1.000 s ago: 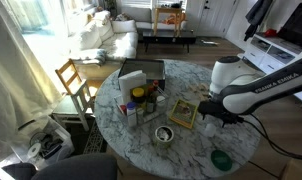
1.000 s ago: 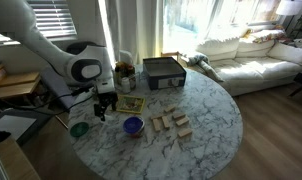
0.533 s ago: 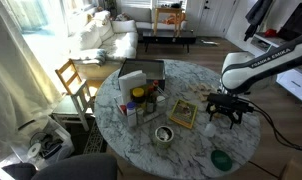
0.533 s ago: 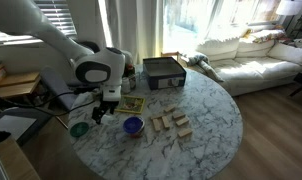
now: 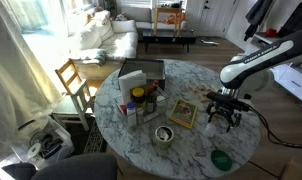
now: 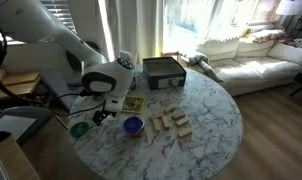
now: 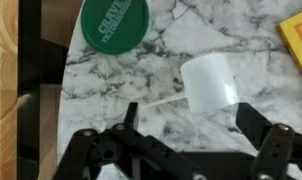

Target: Turn the scooper around

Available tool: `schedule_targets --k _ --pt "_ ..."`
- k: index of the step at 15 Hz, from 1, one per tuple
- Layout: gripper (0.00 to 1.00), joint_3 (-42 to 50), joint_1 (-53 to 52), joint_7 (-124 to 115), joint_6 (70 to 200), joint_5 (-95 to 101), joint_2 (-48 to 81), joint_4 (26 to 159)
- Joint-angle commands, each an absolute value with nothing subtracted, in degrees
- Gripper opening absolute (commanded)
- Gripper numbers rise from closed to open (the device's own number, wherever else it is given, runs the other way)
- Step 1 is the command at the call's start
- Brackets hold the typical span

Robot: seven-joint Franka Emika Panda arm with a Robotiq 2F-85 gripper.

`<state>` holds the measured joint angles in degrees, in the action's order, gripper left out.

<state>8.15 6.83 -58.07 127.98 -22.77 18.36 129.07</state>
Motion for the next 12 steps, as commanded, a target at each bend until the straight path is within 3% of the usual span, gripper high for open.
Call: schedule_targets --k 1,5,6,8,12 --pt "1.0 8.3 8.1 -57.5 127.7 -26.8 20.7 127.3" --pt "0.84 9.2 8.3 -60.0 125.9 -26.9 21.9 126.3" --pt "0.75 9.4 8.3 -60.8 125.7 -26.6 22.2 126.1" --pt "0.76 9.3 8.6 -61.0 124.3 -26.9 22.7 125.6" --pt "0.64 8.8 9.3 -60.3 120.2 -29.2 23.8 124.4"
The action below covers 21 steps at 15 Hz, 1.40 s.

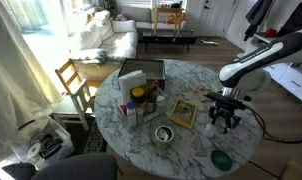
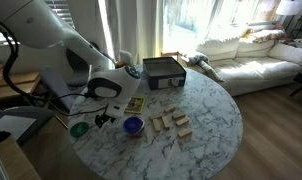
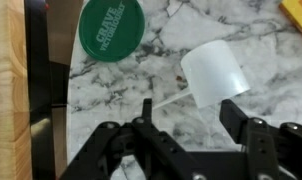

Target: Turn the scooper around

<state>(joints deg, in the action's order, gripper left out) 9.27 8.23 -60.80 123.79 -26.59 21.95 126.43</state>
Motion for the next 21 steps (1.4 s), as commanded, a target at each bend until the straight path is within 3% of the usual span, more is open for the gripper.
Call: schedule_targets --k 1,3,6,8,14,21 --pt "0.61 8.8 9.5 -60.2 119.2 -29.8 24.1 124.0" --pt "0.49 8.8 9.8 -60.0 117.7 -31.0 24.3 123.5" --pt "0.17 8.8 10.3 -59.3 116.0 -32.9 24.4 122.8" --pt "0.02 8.8 10.3 -58.8 115.7 -33.9 24.2 122.6" --pt "0.01 9.3 8.0 -59.4 118.9 -31.7 21.6 123.4" --pt "0.01 10.0 1.8 -64.5 128.0 -15.4 17.9 126.2"
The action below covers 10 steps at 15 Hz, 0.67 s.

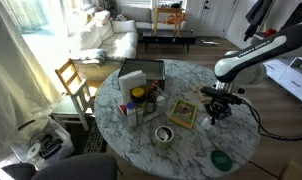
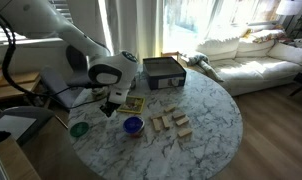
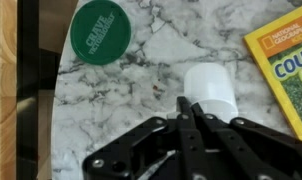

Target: Turn the scooper around

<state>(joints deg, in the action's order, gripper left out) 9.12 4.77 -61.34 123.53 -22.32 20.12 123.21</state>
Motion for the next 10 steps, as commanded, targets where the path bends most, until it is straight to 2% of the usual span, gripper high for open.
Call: schedule_targets --k 1,8,9,10 --pt "0.01 10.0 0.8 -65.9 129.6 -12.7 17.3 126.8" --pt "0.01 9.9 -2.9 -74.3 135.1 1.3 15.9 129.7" --pt "0.12 9.9 -3.1 -75.3 135.3 2.9 15.7 129.9" --pt "0.29 9.8 -3.2 -75.9 135.3 3.9 15.4 130.2"
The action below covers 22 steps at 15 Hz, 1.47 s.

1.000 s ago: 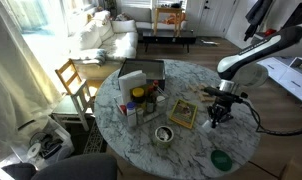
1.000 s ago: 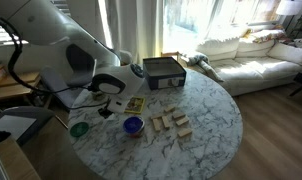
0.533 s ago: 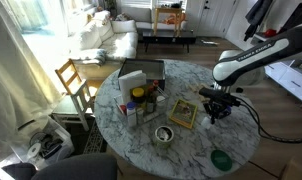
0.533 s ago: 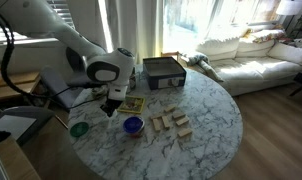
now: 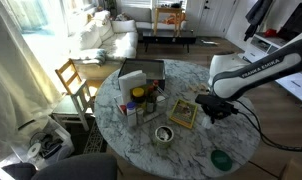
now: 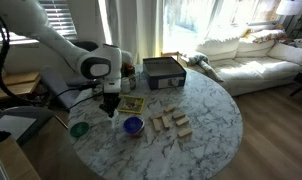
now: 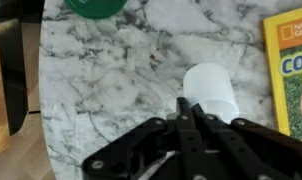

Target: Turn the scooper around

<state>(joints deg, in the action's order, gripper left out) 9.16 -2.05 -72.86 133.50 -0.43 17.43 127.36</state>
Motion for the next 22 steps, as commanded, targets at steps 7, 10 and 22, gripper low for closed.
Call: schedule_targets --k 7,10,22 --pt "0.8 8.6 -2.7 -76.1 134.9 5.7 11.2 131.9" --pt "1.0 7.9 -1.9 -73.7 133.9 4.8 8.9 132.5" --pt "1.0 4.8 1.1 -34.1 126.9 -5.1 0.6 133.9"
